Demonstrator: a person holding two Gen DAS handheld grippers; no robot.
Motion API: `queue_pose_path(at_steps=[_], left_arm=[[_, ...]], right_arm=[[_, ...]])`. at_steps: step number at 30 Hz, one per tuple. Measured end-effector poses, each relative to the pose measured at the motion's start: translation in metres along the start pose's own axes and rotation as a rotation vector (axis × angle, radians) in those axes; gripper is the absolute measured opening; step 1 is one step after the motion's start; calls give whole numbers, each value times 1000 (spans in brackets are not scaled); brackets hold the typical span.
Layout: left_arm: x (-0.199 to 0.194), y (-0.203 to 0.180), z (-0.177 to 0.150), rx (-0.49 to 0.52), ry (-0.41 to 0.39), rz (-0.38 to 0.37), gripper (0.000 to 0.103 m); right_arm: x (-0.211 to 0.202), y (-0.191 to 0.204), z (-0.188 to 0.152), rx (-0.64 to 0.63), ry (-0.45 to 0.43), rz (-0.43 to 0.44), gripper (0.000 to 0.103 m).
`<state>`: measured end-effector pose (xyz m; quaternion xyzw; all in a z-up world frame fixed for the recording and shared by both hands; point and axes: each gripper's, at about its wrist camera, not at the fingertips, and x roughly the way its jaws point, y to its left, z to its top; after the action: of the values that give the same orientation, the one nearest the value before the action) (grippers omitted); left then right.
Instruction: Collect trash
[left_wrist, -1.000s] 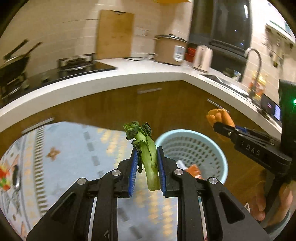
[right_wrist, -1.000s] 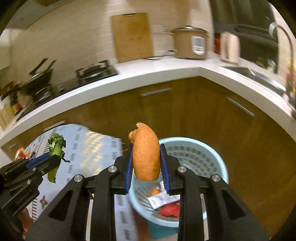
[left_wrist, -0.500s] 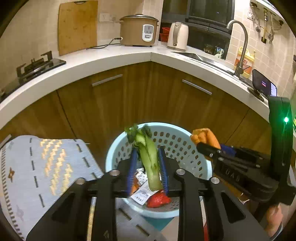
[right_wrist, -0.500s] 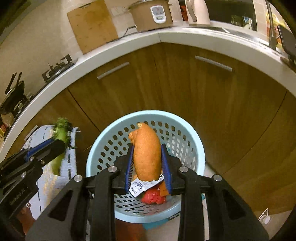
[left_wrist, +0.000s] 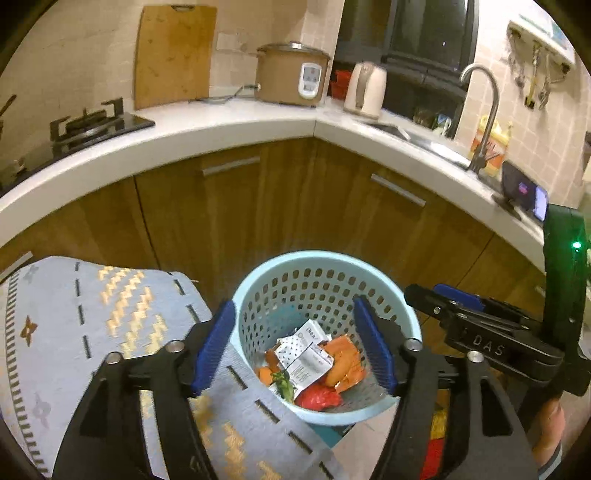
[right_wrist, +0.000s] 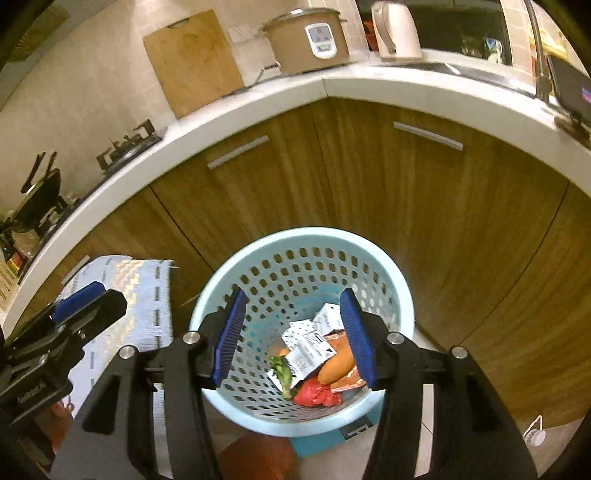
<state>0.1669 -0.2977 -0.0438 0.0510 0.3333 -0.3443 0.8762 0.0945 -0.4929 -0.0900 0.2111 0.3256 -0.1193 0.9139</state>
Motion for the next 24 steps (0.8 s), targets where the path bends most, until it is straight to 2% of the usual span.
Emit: queue_pose_path(at_steps=[5,7,13,15,18,24], left_arm=[[-44,3,-7,14,-93,42,80],[-67,7,-14,2,-154,73,83],[-122,33,-34,-62,-285,265,94],[-133,42,-41,-86,-310,316,95],[-146,55,-57,-106,-332,382,95],[-149,70,-75,-128,-318,429,95]], right_arm=[[-30,34,-3,-71,-61,17,50],[-41,47,-6,-97,-88,16,50],[-73,81,-18,-148,-194,11,56],[-81,89,-22,-164,-227,13,56],[-90,106,-30,-200,-272,-63,58],[-103,128,-50,-249,-342,-100,58]])
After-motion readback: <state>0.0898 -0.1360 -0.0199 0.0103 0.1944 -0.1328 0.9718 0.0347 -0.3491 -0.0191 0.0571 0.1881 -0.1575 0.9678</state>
